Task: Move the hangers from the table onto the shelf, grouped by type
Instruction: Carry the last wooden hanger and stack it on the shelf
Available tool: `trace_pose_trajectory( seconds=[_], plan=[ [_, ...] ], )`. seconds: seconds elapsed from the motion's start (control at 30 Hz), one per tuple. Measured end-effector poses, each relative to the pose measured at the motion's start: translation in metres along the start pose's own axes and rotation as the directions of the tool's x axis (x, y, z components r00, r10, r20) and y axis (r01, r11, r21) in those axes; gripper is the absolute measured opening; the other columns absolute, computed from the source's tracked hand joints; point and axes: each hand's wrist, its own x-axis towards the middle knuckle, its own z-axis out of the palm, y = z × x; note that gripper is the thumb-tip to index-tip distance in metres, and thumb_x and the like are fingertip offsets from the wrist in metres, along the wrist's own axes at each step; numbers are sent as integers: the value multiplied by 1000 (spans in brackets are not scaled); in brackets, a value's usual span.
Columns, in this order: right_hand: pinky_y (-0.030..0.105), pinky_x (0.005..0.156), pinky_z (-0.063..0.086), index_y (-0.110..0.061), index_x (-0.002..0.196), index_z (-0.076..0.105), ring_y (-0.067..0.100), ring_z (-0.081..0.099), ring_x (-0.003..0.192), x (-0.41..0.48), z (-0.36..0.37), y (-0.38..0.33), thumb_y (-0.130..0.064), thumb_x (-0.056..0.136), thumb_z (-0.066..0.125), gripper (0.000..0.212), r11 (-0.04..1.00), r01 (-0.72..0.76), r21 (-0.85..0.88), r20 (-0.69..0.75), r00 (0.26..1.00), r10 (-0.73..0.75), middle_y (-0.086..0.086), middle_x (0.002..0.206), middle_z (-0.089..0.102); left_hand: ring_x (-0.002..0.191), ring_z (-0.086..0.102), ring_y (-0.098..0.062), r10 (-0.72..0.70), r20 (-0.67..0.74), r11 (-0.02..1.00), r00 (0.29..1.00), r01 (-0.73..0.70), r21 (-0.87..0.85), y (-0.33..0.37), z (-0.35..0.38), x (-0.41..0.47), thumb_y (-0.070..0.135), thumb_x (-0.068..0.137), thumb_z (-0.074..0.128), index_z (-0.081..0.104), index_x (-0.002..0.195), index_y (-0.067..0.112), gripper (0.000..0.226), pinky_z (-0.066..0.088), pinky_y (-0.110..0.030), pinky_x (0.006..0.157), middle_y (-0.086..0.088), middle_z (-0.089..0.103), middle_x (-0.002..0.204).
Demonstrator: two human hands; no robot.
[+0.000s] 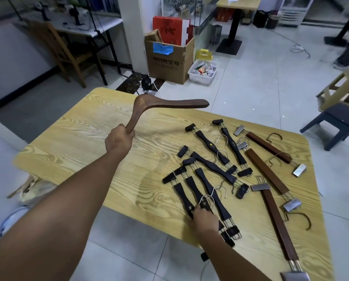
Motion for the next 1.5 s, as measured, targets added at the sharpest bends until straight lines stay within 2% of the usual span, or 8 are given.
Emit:
trace_pose_trajectory(
  seconds=[0.23,0.43,0.57,0.7,0.8,0.9,1.2,1.5],
  plan=[
    [25,70,45,-4,124,50,19,67,98,-5,-7,3,1,96,45,29,999,31,-32,-44,999,-32,6,111,67,98,61,-40,-32,-7,999,999,33,6,-10,0,-23,37,94,53,60,107,2,38,45,-40,78,-21,65,103],
    [29,72,49,4,140,30,25,65,98,-19,-17,-3,10,93,44,49,996,83,15,-83,993,-82,14,118,63,99,60,-41,-45,-26,999,999,46,17,-17,-15,-44,36,94,53,60,107,1,38,45,-40,79,-22,65,105],
    [32,66,44,4,141,27,26,64,95,-25,-44,-3,5,93,45,51,991,120,-61,-145,981,-128,13,115,62,99,59,-42,-47,-56,999,997,47,11,-20,-47,-51,36,94,52,60,107,1,38,44,-40,79,-22,64,105],
    [34,63,43,-2,133,36,29,66,95,-28,-98,0,-8,98,42,37,996,83,18,-270,960,-75,11,110,66,99,59,-42,-62,-138,998,989,63,2,-30,-99,-53,38,94,52,60,105,1,39,44,-41,78,-24,64,104],
    [34,62,49,-6,124,44,28,66,83,-34,-144,4,-28,99,47,34,991,123,53,-411,907,-90,8,96,66,98,59,-43,-108,-191,994,976,109,-3,-41,-145,-60,37,95,51,62,107,-1,42,45,-41,76,-26,64,105],
    [30,59,43,-8,122,46,27,65,82,-45,-192,0,-39,96,51,41,981,195,-12,-528,831,-172,6,92,65,103,59,-44,-164,-258,986,952,165,-21,-54,-190,-76,38,94,52,61,110,-2,44,46,-44,83,-28,62,109],
    [30,63,37,-11,110,52,31,63,92,-87,-282,-26,-41,90,55,36,889,447,-96,-693,611,-383,9,99,66,104,59,-42,-383,-433,915,816,400,-55,-88,-275,-170,35,93,53,59,112,1,39,46,-41,84,-24,62,112],
    [32,63,36,-15,105,55,31,63,92,-153,-294,-81,-40,89,54,29,669,721,-179,-692,390,-607,9,96,67,95,62,-35,-439,-492,874,752,485,-38,-119,-285,-307,37,88,58,63,97,14,25,48,-36,79,-15,67,99]
  ],
)
